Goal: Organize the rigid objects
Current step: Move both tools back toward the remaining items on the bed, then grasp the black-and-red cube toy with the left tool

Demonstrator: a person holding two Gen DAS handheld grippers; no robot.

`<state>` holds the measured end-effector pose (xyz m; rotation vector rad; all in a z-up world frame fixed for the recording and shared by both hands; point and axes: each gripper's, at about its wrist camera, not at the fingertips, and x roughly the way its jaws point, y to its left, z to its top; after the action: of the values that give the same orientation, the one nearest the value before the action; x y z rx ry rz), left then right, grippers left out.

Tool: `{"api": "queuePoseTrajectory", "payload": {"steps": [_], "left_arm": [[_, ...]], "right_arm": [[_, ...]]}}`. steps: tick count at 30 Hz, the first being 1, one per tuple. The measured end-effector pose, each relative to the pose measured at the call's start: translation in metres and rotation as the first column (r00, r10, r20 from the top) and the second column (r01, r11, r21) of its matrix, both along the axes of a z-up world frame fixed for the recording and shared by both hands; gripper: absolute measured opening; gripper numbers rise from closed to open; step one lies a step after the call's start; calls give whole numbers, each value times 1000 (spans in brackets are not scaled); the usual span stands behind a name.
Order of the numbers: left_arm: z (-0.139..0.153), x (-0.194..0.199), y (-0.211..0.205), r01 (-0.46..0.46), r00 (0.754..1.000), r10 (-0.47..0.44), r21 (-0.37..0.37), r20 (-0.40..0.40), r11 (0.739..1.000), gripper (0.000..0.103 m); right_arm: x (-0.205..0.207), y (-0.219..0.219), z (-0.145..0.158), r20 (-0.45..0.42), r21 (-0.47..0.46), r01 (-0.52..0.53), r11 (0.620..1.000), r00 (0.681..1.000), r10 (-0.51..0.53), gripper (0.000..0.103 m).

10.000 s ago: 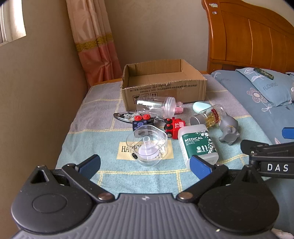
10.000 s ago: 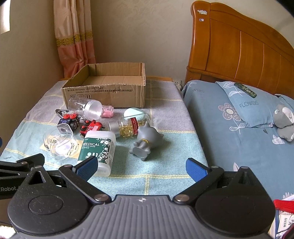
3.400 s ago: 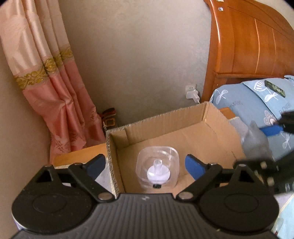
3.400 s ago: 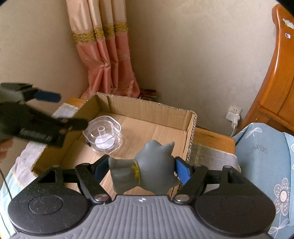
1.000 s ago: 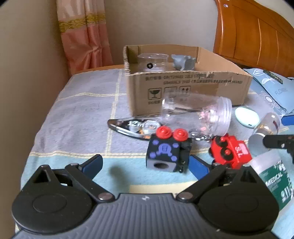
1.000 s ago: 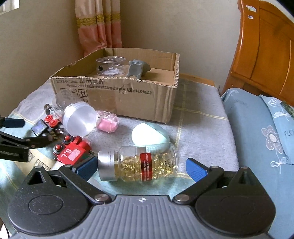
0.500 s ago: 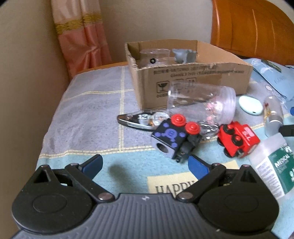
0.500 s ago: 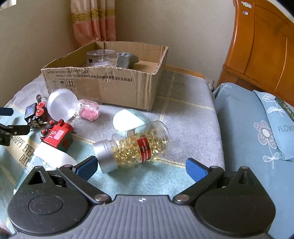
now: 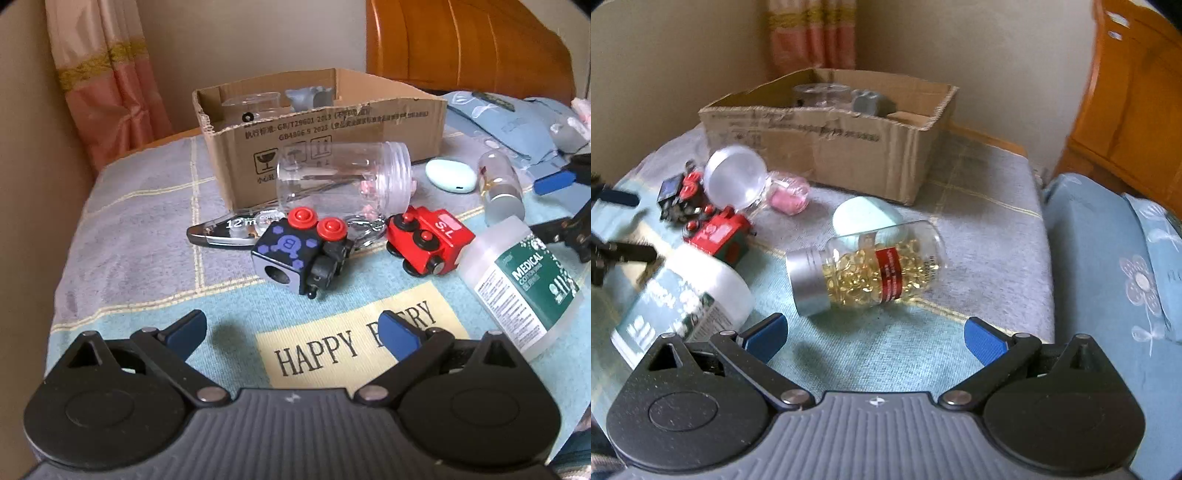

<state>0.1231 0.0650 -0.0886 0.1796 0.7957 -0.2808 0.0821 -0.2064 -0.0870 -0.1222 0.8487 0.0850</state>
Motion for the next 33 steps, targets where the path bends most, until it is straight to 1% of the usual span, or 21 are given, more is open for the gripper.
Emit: {"api": "queuePoseTrajectory", "payload": {"steps": [2, 4, 7, 9, 14, 18, 20, 24, 26, 28, 30, 32, 33], "left_arm": [[-1, 4, 2, 6, 1000, -6, -12, -4, 1000, 99], [-1, 5, 2, 15, 1000, -15, -6, -1, 1000, 99], [0, 8, -1, 48, 999, -48, 12, 14, 999, 99], [1, 12, -2, 66, 998, -66, 17, 17, 998, 99], [2, 25, -4, 133, 990, -135, 41, 29, 990, 96], [3, 33, -4, 195, 980, -197, 43, 27, 980, 90], [4, 36, -4, 215, 976, -216, 42, 24, 976, 89], [3, 40, -4, 244, 969, -244, 30, 28, 969, 85], [2, 42, -4, 255, 967, -255, 18, 27, 967, 82], [2, 43, -3, 261, 965, -261, 7, 27, 965, 79], [2, 43, -3, 273, 962, -273, -4, 24, 962, 71], [3, 44, -2, 277, 961, -276, -8, 28, 961, 65], [3, 44, -1, 276, 961, -276, -8, 29, 961, 64]], "right_arm": [[4, -1, -4, -18, -19, -8, 1000, 1000, 8, 103], [3, -3, -2, -11, -28, -8, 1000, 1000, 7, 103], [0, -12, 11, 14, 18, -5, 1000, 1000, 4, 103], [-1, -14, 22, 30, 31, -10, 999, 1000, 9, 103], [4, -2, 41, 53, 53, -79, 995, 996, 76, 103], [14, 19, 51, 61, 69, -160, 985, 986, 156, 103], [20, 33, 53, 58, 67, -204, 977, 978, 201, 103], [32, 63, 53, 48, 49, -289, 956, 957, 287, 103], [39, 78, 52, 45, 23, -324, 946, 946, 322, 102], [46, 89, 49, 43, -8, -339, 941, 940, 339, 102], [55, 98, 47, 35, -37, -348, 937, 936, 349, 101], [62, 99, 44, 34, -66, -342, 937, 938, 345, 97], [66, 97, 43, 25, -66, -333, 941, 942, 335, 95]]}}
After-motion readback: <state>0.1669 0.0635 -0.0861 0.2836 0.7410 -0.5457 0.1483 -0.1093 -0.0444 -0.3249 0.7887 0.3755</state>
